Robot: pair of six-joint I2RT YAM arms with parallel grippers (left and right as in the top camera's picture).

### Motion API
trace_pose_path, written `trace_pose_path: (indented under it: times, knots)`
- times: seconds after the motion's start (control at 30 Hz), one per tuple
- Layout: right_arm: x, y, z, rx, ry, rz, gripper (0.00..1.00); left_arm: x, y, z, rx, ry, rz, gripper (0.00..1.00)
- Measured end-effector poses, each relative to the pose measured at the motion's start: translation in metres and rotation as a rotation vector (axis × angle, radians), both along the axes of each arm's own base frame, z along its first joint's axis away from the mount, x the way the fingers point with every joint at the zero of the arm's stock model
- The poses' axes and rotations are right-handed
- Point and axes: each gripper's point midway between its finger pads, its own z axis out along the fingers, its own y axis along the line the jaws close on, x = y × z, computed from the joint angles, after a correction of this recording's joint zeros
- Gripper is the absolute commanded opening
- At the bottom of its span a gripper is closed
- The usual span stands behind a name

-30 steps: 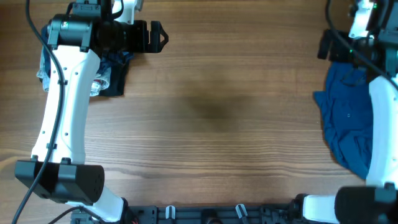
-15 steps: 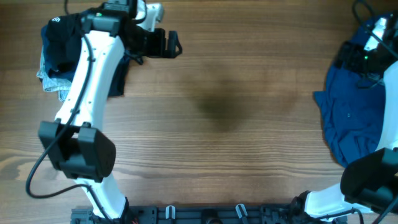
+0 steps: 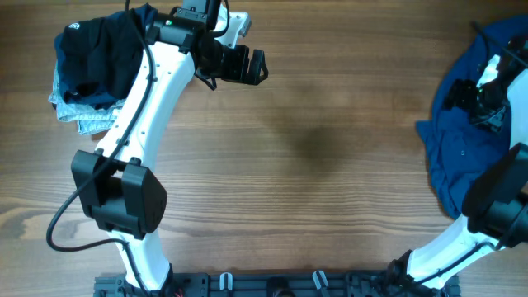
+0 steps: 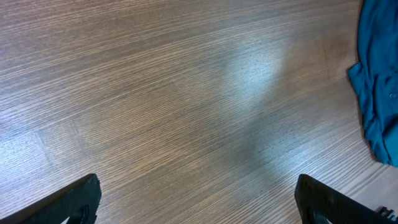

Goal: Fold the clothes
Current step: 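Reach the right gripper to the blue shirt and grasp it, then drag the blue shirt with the right gripper toward table center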

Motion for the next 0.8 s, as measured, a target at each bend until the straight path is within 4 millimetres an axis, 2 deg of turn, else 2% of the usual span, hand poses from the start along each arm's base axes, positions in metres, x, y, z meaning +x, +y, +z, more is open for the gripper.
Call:
trace_pose_path:
  times: [0.23, 0.37, 0.5, 0.63, 0.8]
  knots:
    - [-0.007, -0.015, -0.026, 0.017, -0.004, -0.052, 0.8, 0.0, 0.001, 0.0, 0.003, -0.001, 0.002, 1.0]
    - [-0.02, -0.015, -0.038, 0.046, 0.03, -0.107, 0.79, 0.001, 0.001, 0.0, 0.006, -0.002, 0.003, 1.0]
    - [-0.038, -0.016, -0.041, 0.087, 0.084, -0.257, 0.79, 0.001, 0.001, 0.0, 0.007, -0.002, 0.003, 1.0]
    - [-0.061, -0.034, -0.042, 0.115, 0.118, -0.413, 0.79, 0.0, 0.001, 0.0, 0.007, -0.002, 0.003, 1.0]
    - [-0.097, -0.072, -0.048, 0.166, 0.11, -0.622, 0.78, 0.001, 0.001, 0.0, 0.007, -0.002, 0.003, 1.0]
